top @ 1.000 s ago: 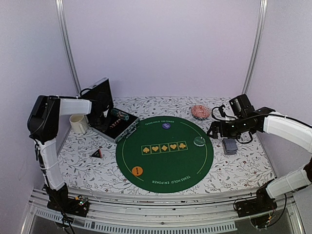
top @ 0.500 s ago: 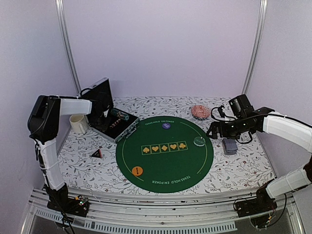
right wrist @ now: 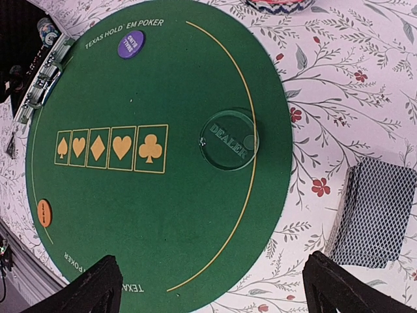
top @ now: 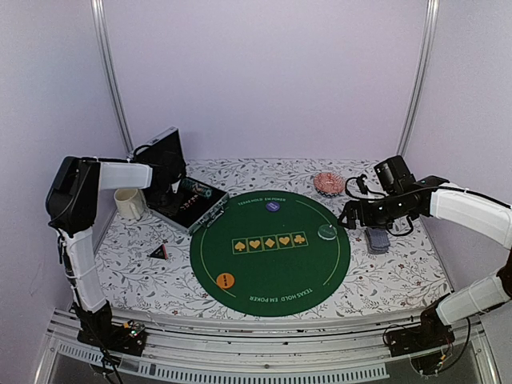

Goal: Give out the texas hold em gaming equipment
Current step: Pick up the pile of poker chips from the chip case.

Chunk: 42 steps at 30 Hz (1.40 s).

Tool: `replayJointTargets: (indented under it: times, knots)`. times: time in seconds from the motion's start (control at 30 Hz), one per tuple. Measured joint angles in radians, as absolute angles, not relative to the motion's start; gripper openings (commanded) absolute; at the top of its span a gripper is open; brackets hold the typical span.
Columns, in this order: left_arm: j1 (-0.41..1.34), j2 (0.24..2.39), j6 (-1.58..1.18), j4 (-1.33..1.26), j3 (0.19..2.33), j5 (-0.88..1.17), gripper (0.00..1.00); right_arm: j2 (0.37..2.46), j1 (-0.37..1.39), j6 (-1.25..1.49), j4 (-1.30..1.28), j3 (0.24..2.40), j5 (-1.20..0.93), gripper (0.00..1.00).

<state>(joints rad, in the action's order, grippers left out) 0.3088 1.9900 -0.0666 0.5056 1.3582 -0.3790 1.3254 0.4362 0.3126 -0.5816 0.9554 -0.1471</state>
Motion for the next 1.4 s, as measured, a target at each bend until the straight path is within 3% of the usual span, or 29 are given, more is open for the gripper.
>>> replayJointTargets:
  times: [0.2,0.5,1.4]
  knots:
    - [0.315,1.99,-0.054,0.512,1.359,-0.392,0.65,1.333,0.436,0.309,-0.582,0.955,-0.155,0.99]
    - [0.317,1.98,-0.041,0.516,1.363,-0.41,0.67,1.333,0.436,0.301,-0.582,0.955,-0.168,0.99]
    - [0.291,1.994,-0.033,0.529,1.385,-0.298,0.65,1.333,0.436,0.299,-0.582,0.946,-0.172,0.99]
